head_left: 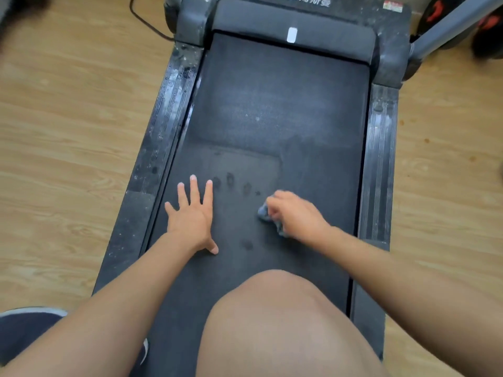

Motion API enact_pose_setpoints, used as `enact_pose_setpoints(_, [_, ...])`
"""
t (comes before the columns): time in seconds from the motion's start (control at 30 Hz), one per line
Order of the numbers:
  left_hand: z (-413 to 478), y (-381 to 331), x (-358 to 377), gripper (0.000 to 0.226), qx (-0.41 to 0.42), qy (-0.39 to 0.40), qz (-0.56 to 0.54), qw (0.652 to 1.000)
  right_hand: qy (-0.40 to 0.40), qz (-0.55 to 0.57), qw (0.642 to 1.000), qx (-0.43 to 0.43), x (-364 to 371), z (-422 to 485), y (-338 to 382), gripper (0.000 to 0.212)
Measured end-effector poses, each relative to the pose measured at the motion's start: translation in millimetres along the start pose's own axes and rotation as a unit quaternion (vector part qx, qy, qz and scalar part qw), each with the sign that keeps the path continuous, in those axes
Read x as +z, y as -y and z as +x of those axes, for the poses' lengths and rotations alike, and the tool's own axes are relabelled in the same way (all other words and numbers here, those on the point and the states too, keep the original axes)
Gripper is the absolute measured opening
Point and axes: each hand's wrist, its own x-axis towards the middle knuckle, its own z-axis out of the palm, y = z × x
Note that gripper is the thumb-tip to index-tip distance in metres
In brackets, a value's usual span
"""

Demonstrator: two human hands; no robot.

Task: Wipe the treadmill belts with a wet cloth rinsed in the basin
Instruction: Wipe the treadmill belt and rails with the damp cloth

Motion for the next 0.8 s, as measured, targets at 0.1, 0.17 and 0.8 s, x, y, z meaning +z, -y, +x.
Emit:
enact_pose_setpoints(0.1, [4,13,8,0.172,0.025,0.01,-0.002,1.0,-0.097,0.001,0.988,0.117,-53,80,-31,0.019])
enact_pose_setpoints(0.17, [6,12,11,0.171,0.03,0.009,-0.012,0.999,-0.097,-0.02,0.985,0.139,-72,111,-38,0.015])
enact_pose_setpoints(0.8, [7,10,11,0.169,0.024,0.009,-0.007,1.0,-0.077,-0.008,0.983,0.165,-75,139,-17,0.025])
